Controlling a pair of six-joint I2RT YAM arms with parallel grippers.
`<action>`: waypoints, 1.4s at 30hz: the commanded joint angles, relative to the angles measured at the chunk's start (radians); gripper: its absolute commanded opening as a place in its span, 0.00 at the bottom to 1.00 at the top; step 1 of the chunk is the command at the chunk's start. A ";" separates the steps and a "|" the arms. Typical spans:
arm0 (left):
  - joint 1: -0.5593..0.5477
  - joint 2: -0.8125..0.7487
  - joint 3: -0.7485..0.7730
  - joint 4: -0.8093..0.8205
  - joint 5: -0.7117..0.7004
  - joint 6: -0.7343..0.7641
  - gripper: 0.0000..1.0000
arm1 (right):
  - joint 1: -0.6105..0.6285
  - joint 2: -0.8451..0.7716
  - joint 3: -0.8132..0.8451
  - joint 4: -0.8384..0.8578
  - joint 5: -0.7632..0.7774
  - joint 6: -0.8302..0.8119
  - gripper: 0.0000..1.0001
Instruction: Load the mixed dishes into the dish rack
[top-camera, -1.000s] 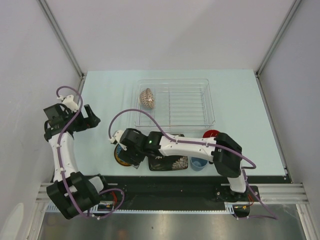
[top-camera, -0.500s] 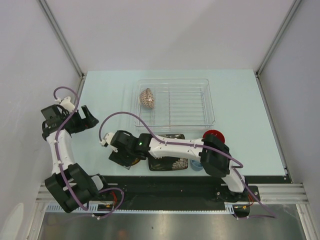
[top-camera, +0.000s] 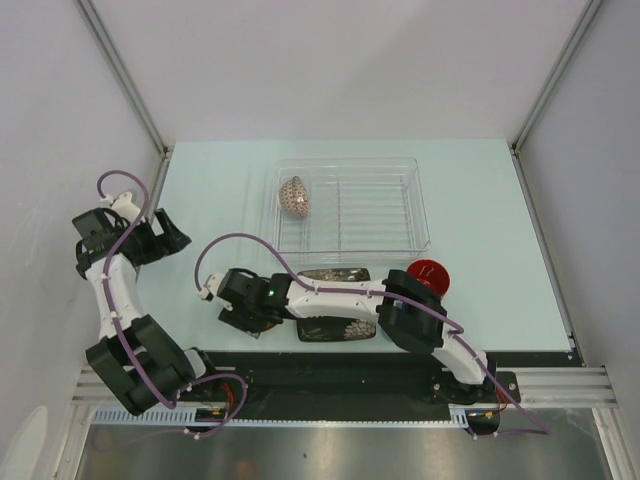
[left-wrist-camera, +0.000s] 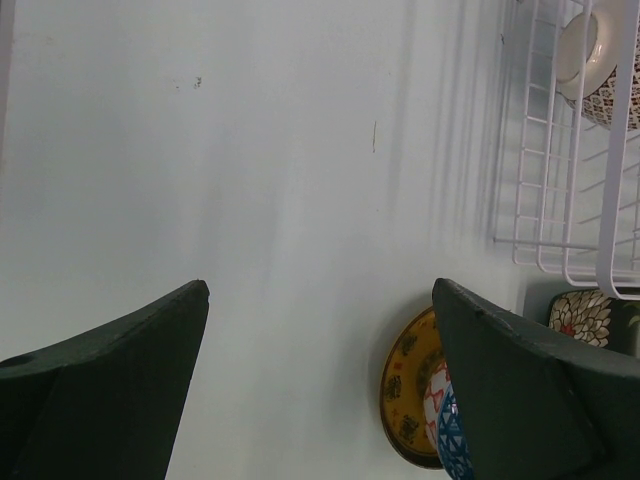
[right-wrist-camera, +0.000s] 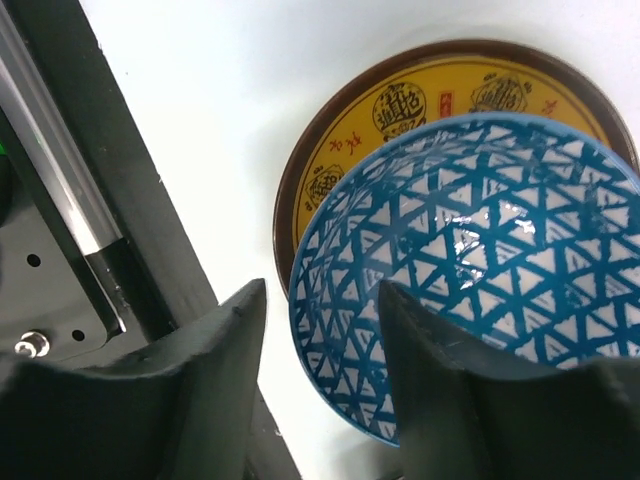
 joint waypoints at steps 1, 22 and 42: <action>0.015 -0.004 0.032 0.008 0.036 0.026 1.00 | -0.017 0.010 0.004 0.055 0.004 -0.007 0.47; 0.016 -0.021 -0.001 0.016 0.033 0.036 1.00 | -0.268 -0.304 0.018 0.205 -0.411 0.314 0.00; 0.016 -0.045 -0.019 0.008 0.017 0.055 1.00 | -0.630 -0.356 -0.480 1.444 -0.759 1.281 0.00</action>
